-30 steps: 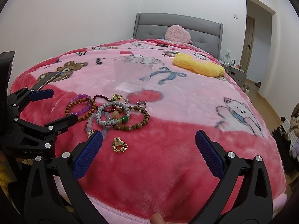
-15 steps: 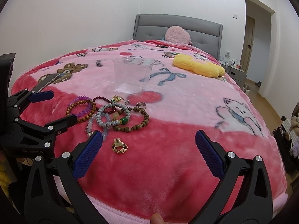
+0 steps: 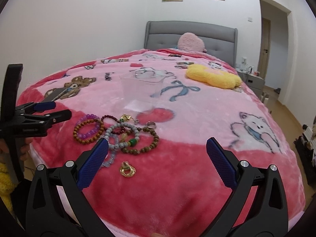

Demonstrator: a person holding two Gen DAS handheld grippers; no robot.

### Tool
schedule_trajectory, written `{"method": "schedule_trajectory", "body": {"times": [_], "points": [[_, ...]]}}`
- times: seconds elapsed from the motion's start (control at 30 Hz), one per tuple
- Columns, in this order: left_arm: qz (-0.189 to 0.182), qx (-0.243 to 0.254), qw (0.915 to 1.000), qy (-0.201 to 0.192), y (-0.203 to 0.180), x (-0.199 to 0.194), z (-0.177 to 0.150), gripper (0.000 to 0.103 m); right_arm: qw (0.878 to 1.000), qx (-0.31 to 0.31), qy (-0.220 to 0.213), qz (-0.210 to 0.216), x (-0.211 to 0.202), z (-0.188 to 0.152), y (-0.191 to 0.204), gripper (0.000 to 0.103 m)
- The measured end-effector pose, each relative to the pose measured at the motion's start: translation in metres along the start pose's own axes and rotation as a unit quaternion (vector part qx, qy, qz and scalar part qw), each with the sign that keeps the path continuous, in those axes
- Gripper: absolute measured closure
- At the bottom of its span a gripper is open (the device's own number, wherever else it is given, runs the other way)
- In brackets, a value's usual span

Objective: Organize jewelry

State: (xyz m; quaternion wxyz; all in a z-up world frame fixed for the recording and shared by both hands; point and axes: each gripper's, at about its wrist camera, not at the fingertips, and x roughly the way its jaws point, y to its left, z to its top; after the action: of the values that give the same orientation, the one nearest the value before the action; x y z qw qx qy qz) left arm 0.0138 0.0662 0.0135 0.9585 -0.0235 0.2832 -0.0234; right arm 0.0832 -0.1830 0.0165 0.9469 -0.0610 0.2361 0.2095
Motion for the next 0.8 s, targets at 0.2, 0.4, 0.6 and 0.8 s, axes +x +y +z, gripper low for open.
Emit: {"method": "schedule_trajectory", "body": {"times": [0.2, 0.4, 0.6, 0.8], "points": [[-0.011, -0.008, 0.9994, 0.031, 0.014, 0.013, 0.019, 0.005, 0.999, 0.008, 0.024, 0.04, 0.011, 0.02, -0.004, 0.033], [-0.055, -0.005, 0.9912, 0.121, 0.017, 0.04, 0.034, 0.02, 0.989, 0.029, 0.11, 0.091, 0.045, 0.043, -0.014, 0.05], [-0.069, 0.005, 0.9792, 0.191, 0.012, 0.061, 0.044, 0.033, 0.976, 0.038, 0.185, 0.106, 0.075, 0.053, -0.016, 0.058], [-0.078, 0.006, 0.9623, 0.26, 0.005, 0.078, 0.044, 0.049, 0.961, 0.047, 0.245, 0.121, 0.093, 0.056, -0.015, 0.067]]}}
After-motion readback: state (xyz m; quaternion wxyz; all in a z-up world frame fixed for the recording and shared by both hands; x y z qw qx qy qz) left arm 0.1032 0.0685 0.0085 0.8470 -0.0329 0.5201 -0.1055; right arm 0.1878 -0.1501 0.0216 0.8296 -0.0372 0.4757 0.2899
